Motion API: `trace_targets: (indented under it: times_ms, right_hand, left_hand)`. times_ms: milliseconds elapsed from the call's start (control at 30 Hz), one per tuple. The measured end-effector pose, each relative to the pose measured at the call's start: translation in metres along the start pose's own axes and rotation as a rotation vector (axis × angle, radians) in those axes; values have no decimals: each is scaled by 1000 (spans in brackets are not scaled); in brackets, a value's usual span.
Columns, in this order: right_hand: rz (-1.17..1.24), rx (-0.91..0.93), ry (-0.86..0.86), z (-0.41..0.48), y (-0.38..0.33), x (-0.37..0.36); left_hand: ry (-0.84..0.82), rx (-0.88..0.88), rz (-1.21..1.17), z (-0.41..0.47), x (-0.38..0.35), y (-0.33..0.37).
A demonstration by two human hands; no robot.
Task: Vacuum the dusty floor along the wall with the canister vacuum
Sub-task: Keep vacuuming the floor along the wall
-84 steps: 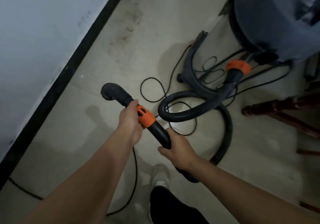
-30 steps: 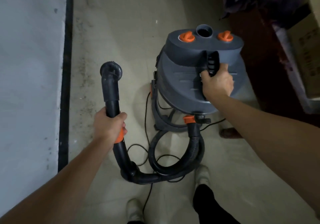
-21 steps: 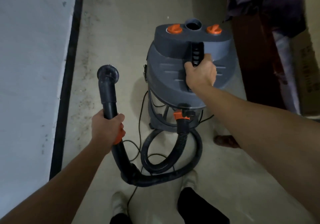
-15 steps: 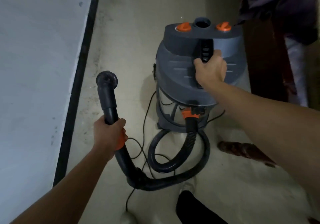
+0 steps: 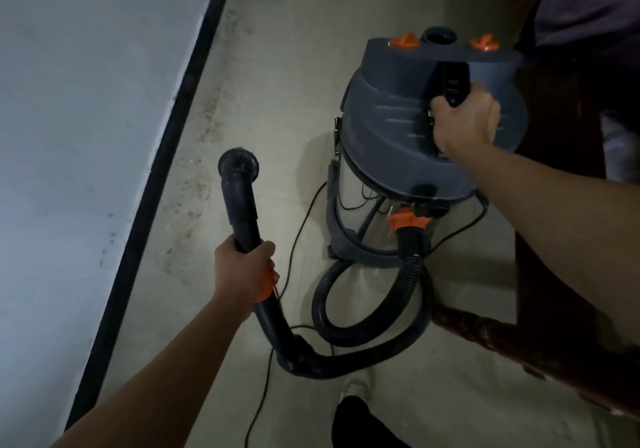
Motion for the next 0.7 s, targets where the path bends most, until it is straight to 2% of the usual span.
trace_targets:
  times_ms: [167,433,700]
  right_hand:
    - [20,-37,-59,8,1,0]
    - [276,-245,-376,19,-3,1]
    - [64,-131,-543,34,-10,16]
  left_hand:
    - [-2,11,32,14,-16,9]
    - [-127,-11,66,30,-52,48]
    - [-217,100,20,66,-54,77]
Point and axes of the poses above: each hand's wrist, its own z-axis towards the middle knuckle, its own x-axis out of the back of the hand, y = z × x, the point moved 2 cm from there along z, towards the middle knuckle, and after that the axes turned 2 degrees about z, right-handed, at the moved point
